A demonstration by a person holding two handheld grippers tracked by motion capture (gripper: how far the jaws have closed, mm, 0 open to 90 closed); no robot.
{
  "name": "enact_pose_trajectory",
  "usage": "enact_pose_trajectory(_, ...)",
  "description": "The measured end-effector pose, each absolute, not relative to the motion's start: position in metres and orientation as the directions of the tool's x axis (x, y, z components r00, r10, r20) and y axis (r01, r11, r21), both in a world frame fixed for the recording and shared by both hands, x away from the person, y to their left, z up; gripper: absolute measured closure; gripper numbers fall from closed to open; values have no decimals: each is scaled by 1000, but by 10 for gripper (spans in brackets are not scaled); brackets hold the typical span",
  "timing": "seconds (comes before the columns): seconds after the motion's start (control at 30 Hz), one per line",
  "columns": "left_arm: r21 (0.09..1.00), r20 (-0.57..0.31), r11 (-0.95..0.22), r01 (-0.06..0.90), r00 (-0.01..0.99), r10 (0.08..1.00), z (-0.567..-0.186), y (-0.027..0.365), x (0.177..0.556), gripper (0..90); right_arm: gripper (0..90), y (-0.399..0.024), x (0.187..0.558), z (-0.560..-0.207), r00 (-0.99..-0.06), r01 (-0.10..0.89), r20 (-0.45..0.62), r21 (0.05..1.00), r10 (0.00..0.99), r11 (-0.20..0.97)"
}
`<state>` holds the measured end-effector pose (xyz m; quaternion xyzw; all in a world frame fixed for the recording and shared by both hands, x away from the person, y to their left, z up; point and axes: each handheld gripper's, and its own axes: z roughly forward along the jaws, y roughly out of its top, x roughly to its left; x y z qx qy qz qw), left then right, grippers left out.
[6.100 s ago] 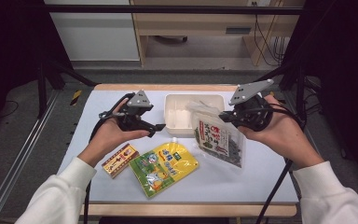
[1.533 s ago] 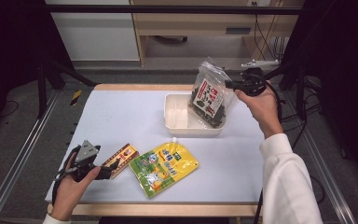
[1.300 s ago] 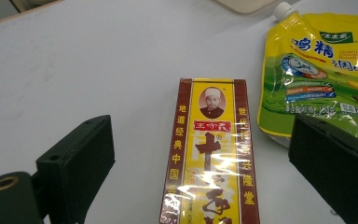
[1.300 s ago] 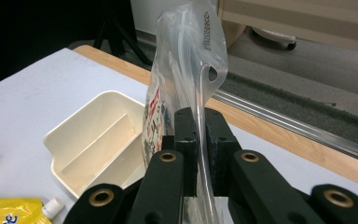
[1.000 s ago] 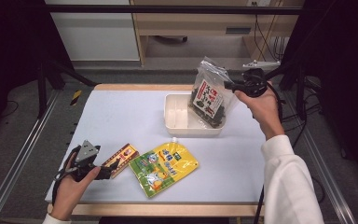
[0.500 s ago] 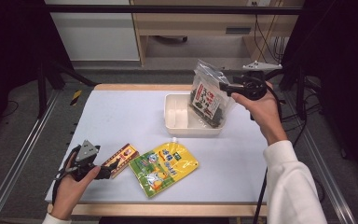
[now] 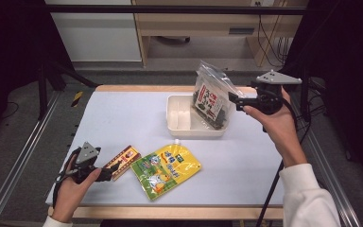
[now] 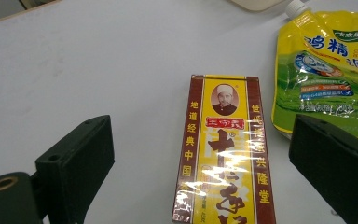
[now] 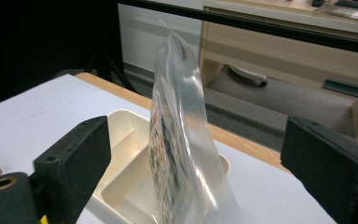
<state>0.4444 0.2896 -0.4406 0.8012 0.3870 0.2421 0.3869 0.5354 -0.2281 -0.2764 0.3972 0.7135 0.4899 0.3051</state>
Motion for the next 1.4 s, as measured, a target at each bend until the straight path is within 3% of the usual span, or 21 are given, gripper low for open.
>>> enact_pose_trajectory(0.33,812,92,-396,428,576,812,-442,288,444,62,79,-236,472,-307,-453,248,-98,941,886,231)
enact_pose_trajectory(0.53,820,90,-390,419,579,811,-441,286,443,62,136,-225,451,-338,-459,282,-80,931,885,230)
enact_pose_trajectory(1.0,826,95,-390,406,582,808,-436,279,436,67,269,-170,451,-408,-528,392,9,890,849,234)
enact_pose_trajectory(1.4,839,108,-386,384,577,809,-432,271,431,77,467,-147,436,-434,-547,461,62,855,835,239)
